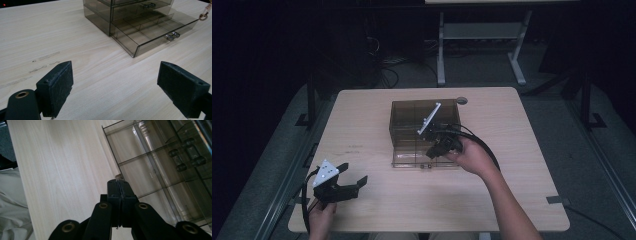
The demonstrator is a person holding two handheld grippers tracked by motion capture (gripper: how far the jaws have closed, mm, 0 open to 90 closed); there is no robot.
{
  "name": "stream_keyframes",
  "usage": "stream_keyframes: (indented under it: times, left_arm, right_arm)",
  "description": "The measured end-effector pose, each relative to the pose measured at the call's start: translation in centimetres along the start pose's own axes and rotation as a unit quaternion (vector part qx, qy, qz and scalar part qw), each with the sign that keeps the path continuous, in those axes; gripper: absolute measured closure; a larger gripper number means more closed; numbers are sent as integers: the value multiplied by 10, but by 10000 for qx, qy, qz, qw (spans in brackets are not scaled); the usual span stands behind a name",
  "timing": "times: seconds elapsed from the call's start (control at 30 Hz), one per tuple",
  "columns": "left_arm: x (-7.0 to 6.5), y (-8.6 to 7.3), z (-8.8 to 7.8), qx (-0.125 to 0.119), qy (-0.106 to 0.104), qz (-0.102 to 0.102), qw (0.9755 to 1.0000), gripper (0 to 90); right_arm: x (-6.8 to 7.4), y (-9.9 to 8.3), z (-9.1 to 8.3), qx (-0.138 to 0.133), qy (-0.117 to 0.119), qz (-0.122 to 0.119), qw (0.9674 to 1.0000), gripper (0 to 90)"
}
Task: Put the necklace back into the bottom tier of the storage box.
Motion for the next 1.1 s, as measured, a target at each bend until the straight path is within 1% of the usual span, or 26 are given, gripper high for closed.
stream_keyframes:
  times: [0.13,0.3,0.37,0.43,0.57,0.63,0.73,0.77,0.87,0.93,1.0,1.1]
  left_arm:
    - [-1,0,0,-11,-4,-8,10000,130]
    - [0,0,0,-16,6,6,10000,130]
    - [-1,0,-1,-17,3,-14,10000,130]
    - [-1,0,-1,-4,-7,20,10000,130]
    - [-1,0,-1,46,-30,50,10000,130]
    - [-1,0,0,25,-19,44,10000,130]
    - [-1,0,0,-40,-16,-22,10000,130]
    - [-1,0,0,-23,-15,10,10000,130]
    - [-1,0,0,-24,-14,22,10000,130]
    - [0,0,0,-12,-14,37,10000,130]
    - [0,0,-1,-32,-5,10,10000,130]
    - [0,0,-1,-25,-10,11,10000,130]
  right_arm:
    - [-2,4,2,-17,-3,15,10000,885]
    - [-5,10,6,74,-33,26,10000,885]
    - [-5,13,6,64,-26,28,10000,885]
    - [-6,16,7,40,-20,23,10000,885]
    - [-6,20,11,82,-57,33,9999,885]
    - [-6,22,14,74,-49,11,10000,885]
    - [-5,25,18,96,-31,14,9999,885]
    - [-5,27,20,104,-31,-6,9999,885]
    - [-5,31,23,154,-62,10,9999,885]
    - [-5,34,24,112,-93,-22,9999,885]
    - [-6,37,26,91,-79,20,9999,885]
    - [-10,39,32,145,-121,61,9998,885]
Point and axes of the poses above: each handheld gripper's, and its own axes: z roughly forward along the jaws, y roughly out of its top, x roughly to its left, the point moved 1 cm from there along z, roughly forward along the jaws, and after that the axes turned 14 degrees about z, right-handed, at the moved point
